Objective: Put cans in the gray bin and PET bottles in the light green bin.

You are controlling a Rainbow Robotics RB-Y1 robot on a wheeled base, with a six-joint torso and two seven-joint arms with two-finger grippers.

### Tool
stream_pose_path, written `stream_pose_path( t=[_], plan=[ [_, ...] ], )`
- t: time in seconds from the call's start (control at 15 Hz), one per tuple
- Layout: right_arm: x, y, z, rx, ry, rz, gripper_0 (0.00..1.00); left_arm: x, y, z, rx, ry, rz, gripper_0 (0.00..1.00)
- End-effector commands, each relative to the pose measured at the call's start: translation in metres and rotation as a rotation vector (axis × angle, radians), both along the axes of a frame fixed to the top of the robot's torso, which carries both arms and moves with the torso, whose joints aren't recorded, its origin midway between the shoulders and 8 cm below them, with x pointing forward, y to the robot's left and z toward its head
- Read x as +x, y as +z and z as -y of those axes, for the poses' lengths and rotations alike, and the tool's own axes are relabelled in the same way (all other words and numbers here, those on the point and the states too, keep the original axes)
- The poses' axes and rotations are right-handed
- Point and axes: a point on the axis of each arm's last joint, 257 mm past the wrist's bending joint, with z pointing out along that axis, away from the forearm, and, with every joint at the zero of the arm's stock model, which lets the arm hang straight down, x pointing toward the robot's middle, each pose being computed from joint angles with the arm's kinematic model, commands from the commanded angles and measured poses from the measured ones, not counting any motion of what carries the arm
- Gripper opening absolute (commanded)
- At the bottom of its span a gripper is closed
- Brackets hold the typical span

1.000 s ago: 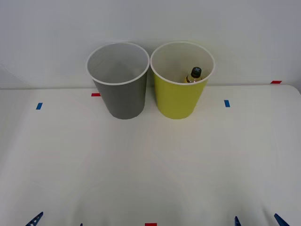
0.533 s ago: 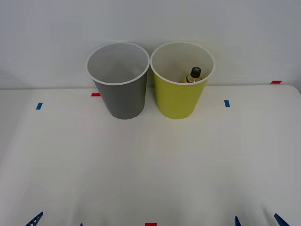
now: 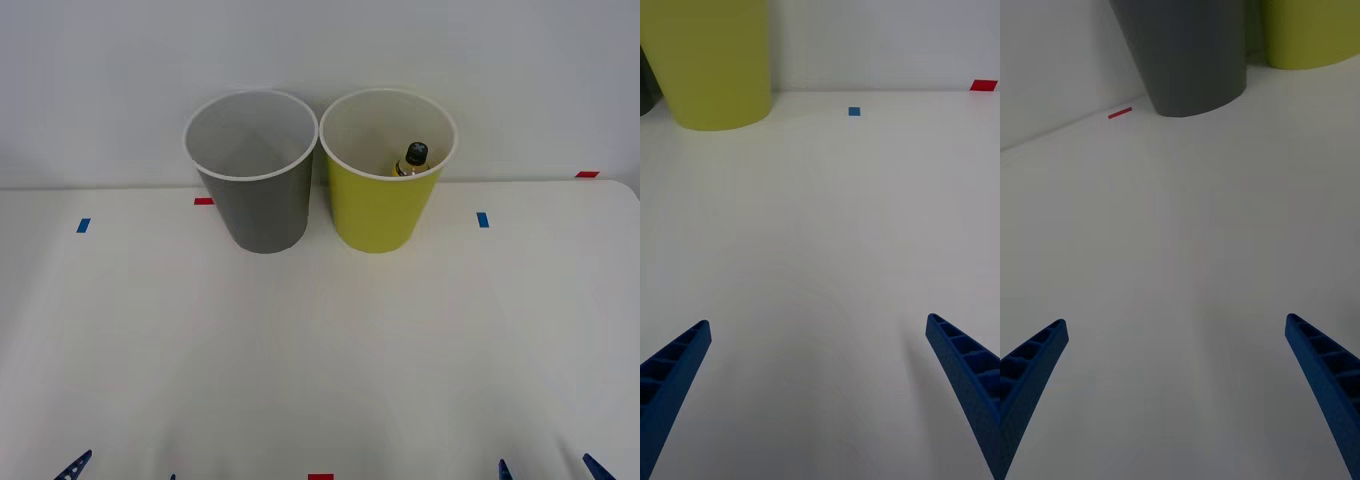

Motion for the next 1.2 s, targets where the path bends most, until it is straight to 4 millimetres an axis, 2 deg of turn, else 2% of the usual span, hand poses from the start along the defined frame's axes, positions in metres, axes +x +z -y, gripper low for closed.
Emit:
stream_pose_path(
  t=[0.07, 1.2],
  plan=[
    [0.0000, 0.0000, 0.0000, 0.000, 0.000, 0.000, 1.00, 0.0000, 0.0001, 0.0000, 0.000, 0.000, 0.000, 1.00],
    [0.0000, 0.0000, 0.0000, 0.000, 0.000, 0.000, 1.00, 0.0000, 0.0001, 0.0000, 0.000, 0.000, 0.000, 1.00]
  ],
)
